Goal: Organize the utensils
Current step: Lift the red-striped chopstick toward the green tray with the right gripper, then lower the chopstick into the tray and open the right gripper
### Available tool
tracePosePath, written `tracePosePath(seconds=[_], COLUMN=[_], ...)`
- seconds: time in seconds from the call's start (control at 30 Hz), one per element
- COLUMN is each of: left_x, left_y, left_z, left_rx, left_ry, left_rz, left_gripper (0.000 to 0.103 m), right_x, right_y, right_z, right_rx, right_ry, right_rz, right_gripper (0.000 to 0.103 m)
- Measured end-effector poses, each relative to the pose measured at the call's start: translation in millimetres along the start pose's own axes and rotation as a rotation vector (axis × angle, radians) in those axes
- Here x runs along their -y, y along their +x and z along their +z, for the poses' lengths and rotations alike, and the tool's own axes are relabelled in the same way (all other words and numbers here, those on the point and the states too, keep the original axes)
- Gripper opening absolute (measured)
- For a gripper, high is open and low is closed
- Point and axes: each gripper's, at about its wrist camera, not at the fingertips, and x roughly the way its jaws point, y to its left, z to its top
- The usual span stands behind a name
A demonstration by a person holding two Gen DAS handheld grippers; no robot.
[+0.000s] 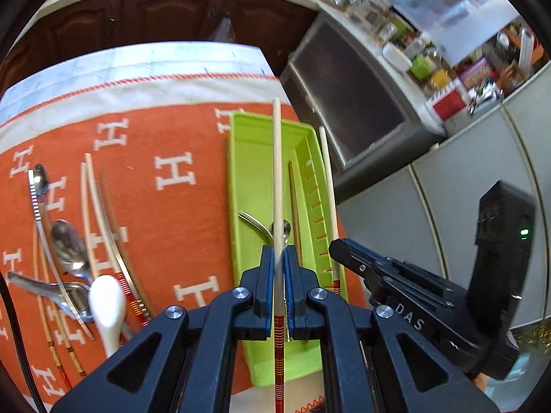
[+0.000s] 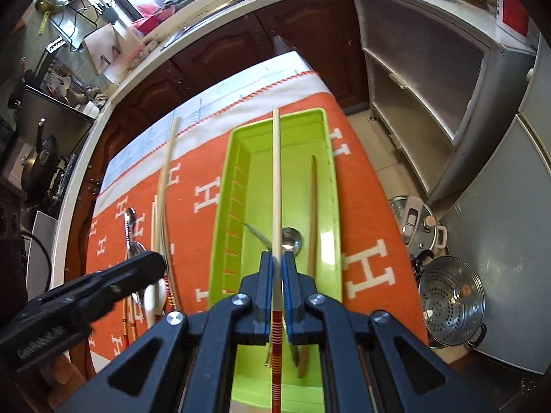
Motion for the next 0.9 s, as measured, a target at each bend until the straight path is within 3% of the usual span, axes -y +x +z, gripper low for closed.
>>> tracePosePath(seconds=[0.07, 0.1, 0.2, 0.47, 0.9], left_x=[1.5, 2.4, 1.4, -20.1, -71.1], left_y=[10.8, 15.3, 19.0, 3.1, -75.8], left_z=[-2.2, -3.5, -7.3, -21.8, -58.7], left_rx=[-0.02, -0.025, -0.022, 0.003, 0.165], left_ry=[0.011, 0.017, 0.03, 0.032, 0.007], left_rz=[0.01, 0.026, 0.057, 0.143, 0.29], left_gripper=[0.006, 0.013, 0.022, 0.027, 0.036], right_x=[2.8, 4.3, 4.9, -14.7, -75.4], right_y=[2.9, 3.6, 6.6, 10.8, -6.3], right_z=[0.5, 1.0, 1.2, -4.6, -25.0], right_rx=[0.001, 0.003, -0.013, -0.029, 0.003], right_ry=[-0.002, -0.001, -0.007, -0.052, -0.167], right_rz=[-0.039, -0.054, -0.047, -0.036, 0.034], right_gripper=[0.006, 0.006, 0.006, 0.006, 0.006])
